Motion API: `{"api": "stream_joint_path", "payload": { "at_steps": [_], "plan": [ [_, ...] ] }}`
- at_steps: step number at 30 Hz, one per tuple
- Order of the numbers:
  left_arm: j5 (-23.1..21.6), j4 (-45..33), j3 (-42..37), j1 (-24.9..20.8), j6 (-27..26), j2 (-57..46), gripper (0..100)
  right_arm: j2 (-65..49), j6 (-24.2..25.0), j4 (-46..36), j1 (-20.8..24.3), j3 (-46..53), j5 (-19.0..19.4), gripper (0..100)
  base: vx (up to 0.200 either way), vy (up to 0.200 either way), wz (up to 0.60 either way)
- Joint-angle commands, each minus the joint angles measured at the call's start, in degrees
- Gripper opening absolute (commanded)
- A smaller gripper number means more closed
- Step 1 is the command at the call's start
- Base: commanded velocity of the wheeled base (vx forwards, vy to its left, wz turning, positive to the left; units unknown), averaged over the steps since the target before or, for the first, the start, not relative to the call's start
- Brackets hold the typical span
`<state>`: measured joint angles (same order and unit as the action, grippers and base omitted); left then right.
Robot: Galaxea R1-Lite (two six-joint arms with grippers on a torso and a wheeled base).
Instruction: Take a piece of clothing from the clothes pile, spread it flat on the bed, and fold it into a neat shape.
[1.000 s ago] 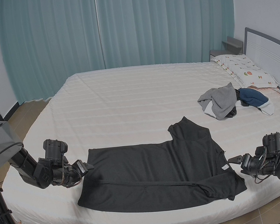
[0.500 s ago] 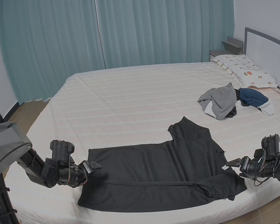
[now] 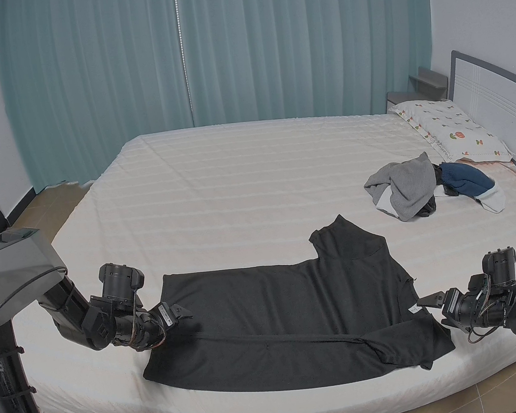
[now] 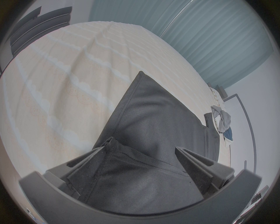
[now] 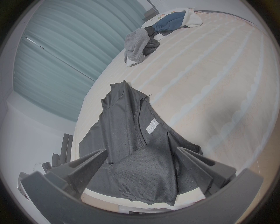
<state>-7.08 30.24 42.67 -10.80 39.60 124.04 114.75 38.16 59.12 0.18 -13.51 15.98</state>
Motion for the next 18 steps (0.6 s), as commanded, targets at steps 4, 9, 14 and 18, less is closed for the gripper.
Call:
{"api": "stream_joint_path", "payload": {
  "at_steps": [4,9,14,18],
  "plan": [
    [1.72,-0.27,-0.48,-0.1,-0.57,-0.38,100,-0.67,0.08,0.03,-0.01,0.06,0.01,100,0.0,0.0,0.0],
    [2.86,-0.36,-0.92,0.08,-0.4,-3.37,100,-0.93,0.08,0.03,-0.18,0.15,0.01,100,0.0,0.0,0.0],
    [2.86,-0.01,-2.24,-1.06,-0.48,-4.42,100,-1.11,-0.01,0.03,-0.18,0.41,0.01,100,0.0,0.0,0.0],
    [2.95,0.08,-2.76,-1.77,-0.57,-3.72,100,-1.46,0.08,0.03,-0.18,0.41,0.01,100,0.0,0.0,0.0]
  ]
}}
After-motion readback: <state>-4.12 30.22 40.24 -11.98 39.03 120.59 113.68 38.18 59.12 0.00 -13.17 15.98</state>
